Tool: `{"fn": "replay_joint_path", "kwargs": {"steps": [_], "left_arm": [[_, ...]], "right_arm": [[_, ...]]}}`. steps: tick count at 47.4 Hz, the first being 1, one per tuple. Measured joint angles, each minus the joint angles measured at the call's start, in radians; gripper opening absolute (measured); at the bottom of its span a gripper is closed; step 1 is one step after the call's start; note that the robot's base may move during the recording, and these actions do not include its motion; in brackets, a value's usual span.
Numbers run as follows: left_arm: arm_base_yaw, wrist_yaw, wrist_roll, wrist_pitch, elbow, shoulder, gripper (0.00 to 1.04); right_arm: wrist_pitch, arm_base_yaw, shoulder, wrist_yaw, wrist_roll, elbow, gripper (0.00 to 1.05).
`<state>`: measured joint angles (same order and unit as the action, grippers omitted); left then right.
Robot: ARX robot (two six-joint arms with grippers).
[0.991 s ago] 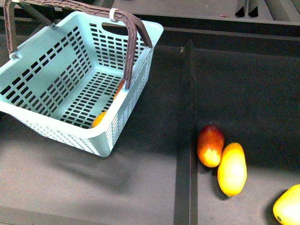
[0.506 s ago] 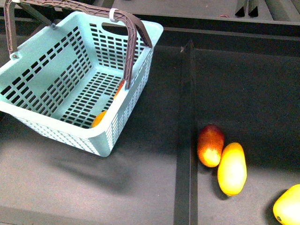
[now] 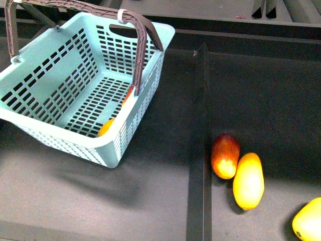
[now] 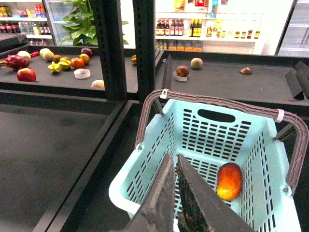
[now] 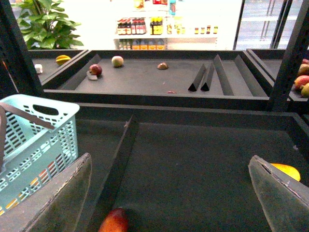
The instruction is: Pick lemon and mango into basket
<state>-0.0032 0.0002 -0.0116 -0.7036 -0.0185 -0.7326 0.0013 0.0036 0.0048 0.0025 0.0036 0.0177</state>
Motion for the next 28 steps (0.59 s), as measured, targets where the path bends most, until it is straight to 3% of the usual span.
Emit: {"fn": "replay_joint_path", "kwargs": {"steps": [28], "left_arm": [[0.000,0.000,0.000,0.403,0.003,0.432,0.03]], "right_arm": [[0.000,0.000,0.000,0.000,0.000,0.000,0.96]]}}
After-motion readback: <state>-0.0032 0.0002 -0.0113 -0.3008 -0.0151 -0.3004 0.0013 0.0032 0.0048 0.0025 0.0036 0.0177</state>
